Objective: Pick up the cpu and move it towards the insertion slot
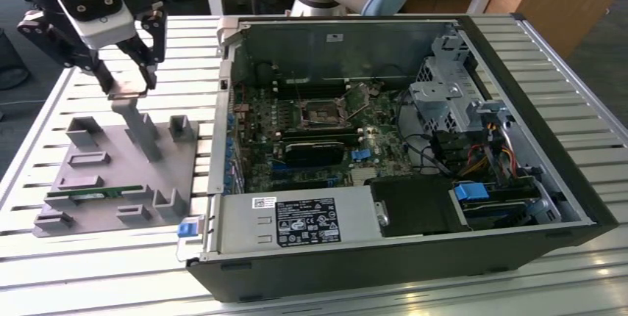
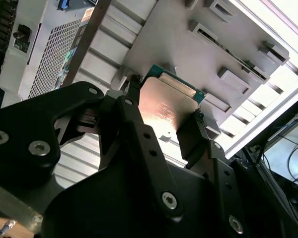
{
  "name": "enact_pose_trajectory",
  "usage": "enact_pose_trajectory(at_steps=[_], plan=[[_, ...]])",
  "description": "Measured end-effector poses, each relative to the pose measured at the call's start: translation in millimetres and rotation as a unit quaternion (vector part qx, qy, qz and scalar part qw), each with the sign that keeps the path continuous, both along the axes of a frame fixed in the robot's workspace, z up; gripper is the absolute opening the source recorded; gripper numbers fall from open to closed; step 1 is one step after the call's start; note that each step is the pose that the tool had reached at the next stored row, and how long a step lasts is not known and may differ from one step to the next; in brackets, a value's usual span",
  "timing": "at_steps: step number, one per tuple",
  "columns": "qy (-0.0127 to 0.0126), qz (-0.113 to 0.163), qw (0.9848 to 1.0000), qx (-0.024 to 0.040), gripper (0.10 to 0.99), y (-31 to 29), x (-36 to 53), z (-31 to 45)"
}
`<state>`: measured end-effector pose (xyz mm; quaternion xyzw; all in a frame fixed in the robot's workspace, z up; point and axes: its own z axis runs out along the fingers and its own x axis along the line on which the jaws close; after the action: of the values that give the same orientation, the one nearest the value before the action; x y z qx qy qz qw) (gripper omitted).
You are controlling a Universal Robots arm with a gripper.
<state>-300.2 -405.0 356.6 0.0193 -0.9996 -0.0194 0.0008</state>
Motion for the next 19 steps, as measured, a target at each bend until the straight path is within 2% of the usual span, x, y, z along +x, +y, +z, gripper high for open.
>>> enact_pose_trajectory(at_steps=[19], plan=[[0.0, 0.0, 1.0, 0.0, 0.541, 0.0, 19.7, 0.0]])
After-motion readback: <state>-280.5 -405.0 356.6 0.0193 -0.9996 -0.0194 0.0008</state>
